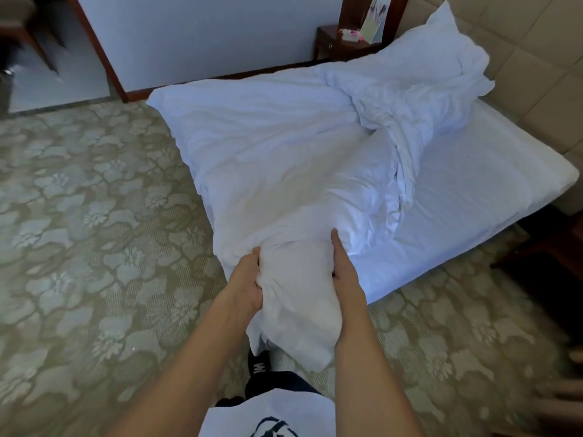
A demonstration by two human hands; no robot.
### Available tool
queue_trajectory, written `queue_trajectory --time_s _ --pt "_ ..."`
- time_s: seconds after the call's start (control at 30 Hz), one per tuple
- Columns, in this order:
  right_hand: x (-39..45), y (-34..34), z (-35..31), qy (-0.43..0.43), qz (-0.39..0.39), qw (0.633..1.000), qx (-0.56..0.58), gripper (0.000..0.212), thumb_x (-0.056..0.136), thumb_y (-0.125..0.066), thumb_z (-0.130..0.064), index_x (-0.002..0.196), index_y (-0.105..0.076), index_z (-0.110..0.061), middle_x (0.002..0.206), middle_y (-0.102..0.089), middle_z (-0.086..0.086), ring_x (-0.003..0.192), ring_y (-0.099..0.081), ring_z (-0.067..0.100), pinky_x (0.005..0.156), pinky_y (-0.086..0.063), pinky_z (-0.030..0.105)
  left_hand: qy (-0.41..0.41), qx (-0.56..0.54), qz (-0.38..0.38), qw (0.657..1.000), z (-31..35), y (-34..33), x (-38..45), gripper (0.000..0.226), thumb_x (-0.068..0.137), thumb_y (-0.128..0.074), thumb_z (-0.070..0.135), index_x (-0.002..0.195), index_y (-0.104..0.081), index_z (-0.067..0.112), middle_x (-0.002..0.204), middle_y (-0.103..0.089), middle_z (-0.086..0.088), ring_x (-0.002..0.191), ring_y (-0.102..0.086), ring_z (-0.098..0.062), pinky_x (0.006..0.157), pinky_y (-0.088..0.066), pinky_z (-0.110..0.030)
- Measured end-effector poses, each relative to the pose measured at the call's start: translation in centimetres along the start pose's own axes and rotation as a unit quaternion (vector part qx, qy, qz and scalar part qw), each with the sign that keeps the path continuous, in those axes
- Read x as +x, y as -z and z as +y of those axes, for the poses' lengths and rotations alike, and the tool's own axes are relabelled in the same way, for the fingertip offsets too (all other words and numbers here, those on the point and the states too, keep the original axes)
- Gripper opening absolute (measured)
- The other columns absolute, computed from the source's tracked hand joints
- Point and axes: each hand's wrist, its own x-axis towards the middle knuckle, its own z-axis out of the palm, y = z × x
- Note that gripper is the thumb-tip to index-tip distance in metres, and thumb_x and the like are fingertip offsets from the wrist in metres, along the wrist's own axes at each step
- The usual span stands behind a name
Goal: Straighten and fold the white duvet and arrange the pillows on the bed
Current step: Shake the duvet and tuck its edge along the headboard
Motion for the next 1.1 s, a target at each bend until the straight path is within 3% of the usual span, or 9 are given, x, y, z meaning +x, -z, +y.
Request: queue_trajectory --time_s 0.1,0.2,0.33,0.5,0.57,0.67,0.77,0.97,1.1 --pt "0.0 0.1 -1.5 0.034 0.070 0.997 -0.019 0.093 0.058 -0.086 -0.060 0.136 -0.055 -0.018 0.114 -0.071 0.008 0.093 -0.073 0.028 0.073 -0.060 0.037 0.024 0.018 0.001 1.000 -1.9 0.6 -2.0 0.030 0.095 -0.061 0.034 0.114 -0.066 0.011 0.095 -0.073 -0.011 0.087 -0.066 -0.025 0.070 -0.053 -0.039" --pt "-2.2 0.9 -3.8 0.112 0.109 0.986 -0.057 0.044 0.078 -0.080 -0.032 0.113 -0.061 -0.014 0.102 -0.069 0.007 0.089 -0.069 0.026 0.068 -0.057 0.035 0.080 0.001 -0.042 0.996 -4.8 0.9 -3.9 0.039 0.090 -0.066 0.037 0.120 -0.068 0.011 0.098 -0.076 -0.012 0.099 -0.067 -0.028 0.081 -0.053 -0.041" --pt "-3.3 2.5 -3.2 0.133 0.098 0.985 -0.056 0.038 0.085 -0.074 -0.023 0.119 -0.059 -0.012 0.099 -0.067 0.004 0.090 -0.067 0.026 0.081 -0.058 0.043 0.155 -0.013 -0.087 0.984 -8.1 0.5 -5.7 0.046 0.083 -0.073 0.039 0.115 -0.071 0.006 0.116 -0.071 -0.015 0.114 -0.063 -0.031 0.102 -0.046 -0.044" --pt "-2.0 2.8 -2.2 0.076 0.046 0.994 -0.070 0.019 0.086 -0.073 -0.020 0.099 -0.059 -0.017 0.102 -0.070 0.008 0.091 -0.069 0.030 0.086 -0.057 0.051 0.013 0.011 0.041 0.999 -9.4 -0.5 -5.7 0.020 0.097 -0.053 0.019 0.088 -0.063 0.004 0.071 -0.070 -0.011 0.084 -0.060 -0.029 0.076 -0.049 -0.040" --pt "-1.0 4.1 -2.0 0.052 0.013 0.997 -0.060 0.024 0.083 -0.077 -0.020 0.102 -0.064 -0.017 0.111 -0.071 0.012 0.099 -0.069 0.033 0.088 -0.056 0.054 -0.041 -0.031 0.082 0.995 -10.0 -0.8 -5.6 0.019 0.097 -0.049 0.010 0.082 -0.059 0.004 0.075 -0.065 -0.012 0.080 -0.060 -0.028 0.072 -0.050 -0.039" --pt "-0.3 7.7 -2.4 -0.010 -0.055 0.997 -0.053 0.043 0.086 -0.070 -0.038 0.123 -0.064 -0.017 0.123 -0.068 0.011 0.112 -0.065 0.033 0.099 -0.050 0.052 -0.044 -0.045 0.089 0.994 -12.2 -2.0 -6.8 0.011 0.092 -0.052 0.005 0.089 -0.062 0.003 0.080 -0.065 -0.015 0.075 -0.061 -0.029 0.066 -0.053 -0.041" --pt "0.8 11.8 -3.7 -0.027 -0.093 0.995 -0.011 0.035 0.098 -0.049 -0.041 0.119 -0.065 -0.018 0.121 -0.068 0.009 0.118 -0.059 0.032 0.108 -0.043 0.047 -0.032 -0.020 0.111 0.993 -14.5 -3.4 -8.2 0.010 0.087 -0.052 0.003 0.081 -0.060 0.005 0.069 -0.060 -0.012 0.067 -0.059 -0.028 0.055 -0.050 -0.036" --pt "0.2 16.8 -5.0 -0.011 -0.061 0.998 0.010 0.034 0.100 -0.046 -0.042 0.109 -0.069 -0.018 0.115 -0.071 0.007 0.102 -0.066 0.029 0.089 -0.053 0.041 -0.028 0.016 0.128 0.991 -17.3 -2.7 -10.7 0.022 0.080 -0.050 0.001 0.059 -0.053 0.007 0.050 -0.053 -0.008 0.057 -0.054 -0.026 0.055 -0.048 -0.032" --pt "-1.5 18.7 -5.3 -0.016 -0.058 0.998 0.008 0.039 0.100 -0.045 -0.035 0.129 -0.062 -0.014 0.121 -0.069 0.011 0.114 -0.062 0.033 0.093 -0.052 0.043 -0.027 0.033 0.140 0.989 -19.1 -2.4 -12.1 0.021 0.075 -0.048 -0.001 0.057 -0.048 0.008 0.045 -0.049 -0.006 0.052 -0.050 -0.025 0.053 -0.046 -0.029"
